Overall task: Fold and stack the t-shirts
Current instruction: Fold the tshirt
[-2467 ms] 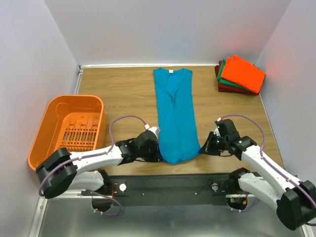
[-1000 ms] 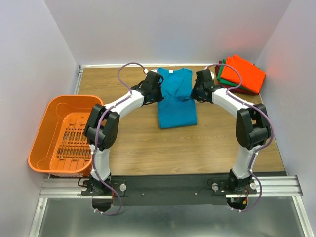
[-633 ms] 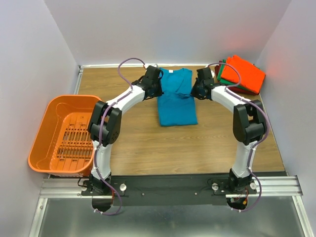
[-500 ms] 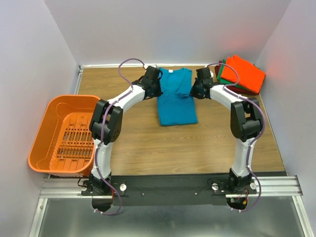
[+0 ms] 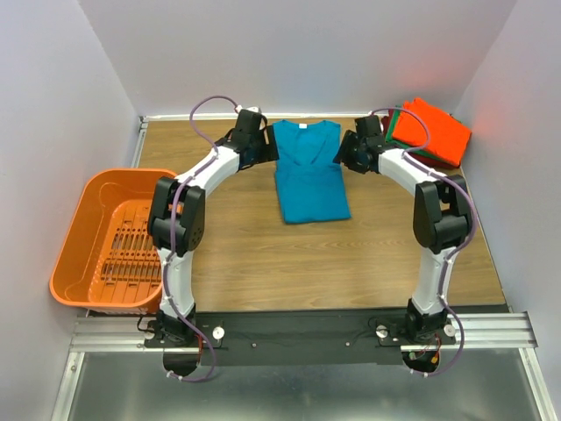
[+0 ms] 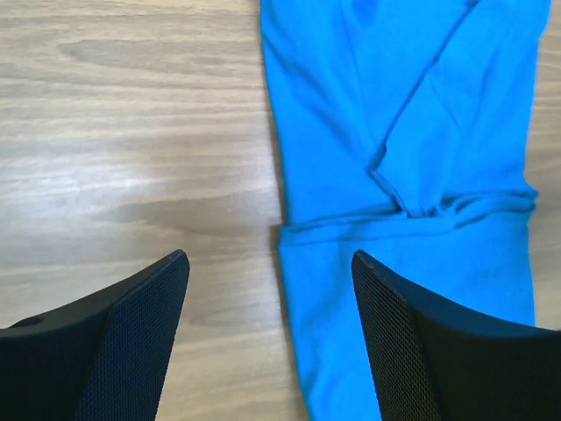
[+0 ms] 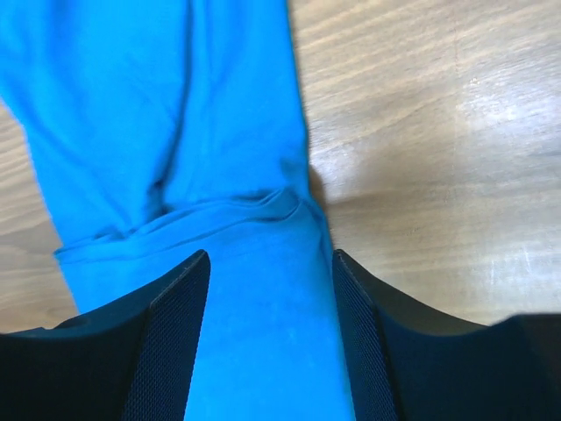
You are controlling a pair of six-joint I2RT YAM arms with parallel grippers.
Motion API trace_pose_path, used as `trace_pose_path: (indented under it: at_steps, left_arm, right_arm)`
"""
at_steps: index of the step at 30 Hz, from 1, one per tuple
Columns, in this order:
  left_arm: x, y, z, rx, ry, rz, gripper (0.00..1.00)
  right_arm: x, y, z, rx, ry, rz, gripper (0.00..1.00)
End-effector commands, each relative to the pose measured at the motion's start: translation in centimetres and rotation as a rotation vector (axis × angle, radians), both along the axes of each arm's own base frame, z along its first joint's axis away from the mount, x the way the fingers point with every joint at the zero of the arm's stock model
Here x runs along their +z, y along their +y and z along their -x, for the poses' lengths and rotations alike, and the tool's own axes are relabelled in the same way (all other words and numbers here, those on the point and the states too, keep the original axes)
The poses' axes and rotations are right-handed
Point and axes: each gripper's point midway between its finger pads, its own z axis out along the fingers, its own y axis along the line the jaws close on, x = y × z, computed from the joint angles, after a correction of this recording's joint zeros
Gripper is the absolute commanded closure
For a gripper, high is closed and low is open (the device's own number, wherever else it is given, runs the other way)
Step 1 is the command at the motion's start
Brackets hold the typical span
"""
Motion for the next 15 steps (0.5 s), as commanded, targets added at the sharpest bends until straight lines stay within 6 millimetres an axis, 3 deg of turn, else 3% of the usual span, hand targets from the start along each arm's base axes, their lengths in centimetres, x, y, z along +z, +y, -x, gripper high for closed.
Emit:
trace_pose_path:
  at_steps: [1, 5, 7, 11, 15]
  left_arm:
    - [4.7, -1.6, 1.6, -0.099, -0.094, 0.087, 0.19]
    - [4.6, -4.4, 4.4, -0.172, -0.069, 0.178, 0.33]
    - [4.0, -6.2, 5.6, -0.2, -0.044, 0.204, 0.47]
    - [1.5, -8.6, 7.8, -0.246, 0.009, 0.235, 0.67]
    - [-1.7, -10.3, 10.1, -0.272, 0.081, 0.233, 0.79]
  right_arm:
    - [3.4, 0.3, 1.1, 0.043, -0.055, -0.033, 0.35]
    - [2.3, 2.0, 3.6, 0.083, -0.011, -0.054, 0.38]
    - [2.2, 3.2, 4.6, 0.106, -0.003, -0.054, 0.39]
    - [0.7, 4.3, 6.6, 0.118, 0.025, -0.046, 0.41]
    - [-1.7, 4.4, 8.4, 0.123, 0.082, -0.04, 0.41]
